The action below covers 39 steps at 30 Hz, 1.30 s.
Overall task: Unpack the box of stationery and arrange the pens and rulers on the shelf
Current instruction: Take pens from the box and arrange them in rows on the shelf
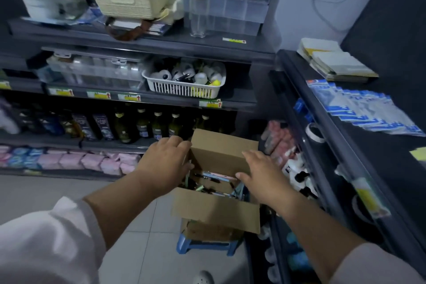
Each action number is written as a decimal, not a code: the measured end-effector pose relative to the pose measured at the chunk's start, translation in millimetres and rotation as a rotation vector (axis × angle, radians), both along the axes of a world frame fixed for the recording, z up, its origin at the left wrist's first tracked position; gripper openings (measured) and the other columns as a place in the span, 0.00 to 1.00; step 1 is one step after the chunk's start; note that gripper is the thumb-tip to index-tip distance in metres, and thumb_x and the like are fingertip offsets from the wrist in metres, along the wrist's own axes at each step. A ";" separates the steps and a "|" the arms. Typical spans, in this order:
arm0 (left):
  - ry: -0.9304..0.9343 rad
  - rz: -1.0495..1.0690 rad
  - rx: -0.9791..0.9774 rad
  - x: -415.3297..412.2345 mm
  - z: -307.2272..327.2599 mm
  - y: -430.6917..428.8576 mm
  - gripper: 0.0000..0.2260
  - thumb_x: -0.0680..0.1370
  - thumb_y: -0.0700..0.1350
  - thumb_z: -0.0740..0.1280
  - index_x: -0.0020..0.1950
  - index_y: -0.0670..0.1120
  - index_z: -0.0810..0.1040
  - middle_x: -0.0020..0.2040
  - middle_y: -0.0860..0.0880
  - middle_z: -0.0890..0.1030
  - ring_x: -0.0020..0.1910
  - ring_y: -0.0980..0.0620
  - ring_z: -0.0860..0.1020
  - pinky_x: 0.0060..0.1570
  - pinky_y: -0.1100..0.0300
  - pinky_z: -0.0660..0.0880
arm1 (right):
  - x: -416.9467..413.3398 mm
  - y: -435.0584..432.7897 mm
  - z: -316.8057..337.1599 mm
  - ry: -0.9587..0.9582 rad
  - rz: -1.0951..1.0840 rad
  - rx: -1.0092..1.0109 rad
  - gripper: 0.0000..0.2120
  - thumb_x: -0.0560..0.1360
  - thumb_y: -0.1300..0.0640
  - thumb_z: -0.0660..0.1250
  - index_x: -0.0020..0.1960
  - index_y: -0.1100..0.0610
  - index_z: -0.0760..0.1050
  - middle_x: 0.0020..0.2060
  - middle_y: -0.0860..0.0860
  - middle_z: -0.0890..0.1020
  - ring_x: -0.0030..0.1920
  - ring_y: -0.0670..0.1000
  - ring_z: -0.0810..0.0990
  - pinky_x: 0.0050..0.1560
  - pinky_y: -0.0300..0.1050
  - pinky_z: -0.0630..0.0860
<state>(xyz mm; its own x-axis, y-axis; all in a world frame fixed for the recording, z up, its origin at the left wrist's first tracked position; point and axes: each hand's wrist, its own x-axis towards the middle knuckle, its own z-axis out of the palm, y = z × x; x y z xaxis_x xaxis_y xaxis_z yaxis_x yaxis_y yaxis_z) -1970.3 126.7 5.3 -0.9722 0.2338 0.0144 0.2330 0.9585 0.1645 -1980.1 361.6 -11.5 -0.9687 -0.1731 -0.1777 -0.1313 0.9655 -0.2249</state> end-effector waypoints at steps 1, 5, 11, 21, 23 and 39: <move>-0.031 0.013 0.003 -13.1 -8.0 2.0 0.23 0.79 0.56 0.61 0.71 0.49 0.65 0.67 0.48 0.70 0.64 0.46 0.69 0.62 0.53 0.68 | -15.2 -0.3 -7.9 -0.029 0.003 -0.018 0.30 0.79 0.45 0.61 0.76 0.52 0.57 0.74 0.50 0.62 0.72 0.53 0.63 0.71 0.48 0.62; -0.134 0.043 0.012 -60.4 -46.4 9.2 0.23 0.79 0.55 0.61 0.72 0.49 0.64 0.68 0.48 0.69 0.66 0.46 0.67 0.63 0.52 0.67 | -69.8 -1.8 -45.8 -0.157 0.009 -0.061 0.29 0.78 0.47 0.63 0.75 0.52 0.59 0.72 0.49 0.66 0.68 0.52 0.68 0.67 0.46 0.68; -0.234 0.030 -0.011 -114.6 -112.0 7.0 0.23 0.78 0.55 0.61 0.71 0.50 0.65 0.68 0.48 0.68 0.67 0.47 0.67 0.65 0.53 0.65 | -130.7 -9.4 -119.4 -0.328 -0.023 -0.041 0.30 0.76 0.46 0.66 0.74 0.50 0.61 0.72 0.50 0.66 0.69 0.53 0.68 0.67 0.47 0.68; -0.324 0.072 -0.029 -169.9 -234.0 -21.5 0.23 0.79 0.55 0.60 0.72 0.50 0.63 0.69 0.46 0.68 0.67 0.44 0.67 0.63 0.50 0.67 | -191.9 -64.4 -275.6 -0.616 -0.029 -0.259 0.36 0.72 0.43 0.70 0.75 0.50 0.60 0.73 0.49 0.66 0.69 0.51 0.69 0.67 0.46 0.68; -0.342 0.075 0.001 -174.2 -254.5 -24.1 0.23 0.78 0.54 0.60 0.72 0.50 0.63 0.68 0.46 0.69 0.66 0.44 0.68 0.63 0.50 0.68 | -199.3 -77.2 -301.3 -0.684 0.002 -0.226 0.39 0.71 0.43 0.71 0.76 0.51 0.59 0.72 0.49 0.67 0.68 0.51 0.69 0.63 0.43 0.70; -0.243 0.061 0.176 -181.1 -321.0 -29.4 0.28 0.80 0.51 0.59 0.77 0.51 0.52 0.73 0.48 0.60 0.68 0.47 0.63 0.65 0.56 0.64 | -207.9 -101.9 -411.9 -0.791 0.109 -0.016 0.17 0.68 0.52 0.72 0.55 0.54 0.76 0.51 0.54 0.81 0.49 0.54 0.80 0.54 0.47 0.78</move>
<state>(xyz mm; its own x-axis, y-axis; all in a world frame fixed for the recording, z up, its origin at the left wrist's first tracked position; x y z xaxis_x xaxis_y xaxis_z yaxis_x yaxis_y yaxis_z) -2151.4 97.3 -315.6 -0.9641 0.1899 -0.1854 0.1098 0.9214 0.3729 -2188.0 259.7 -423.5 -0.5338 -0.2684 -0.8019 -0.0206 0.9521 -0.3050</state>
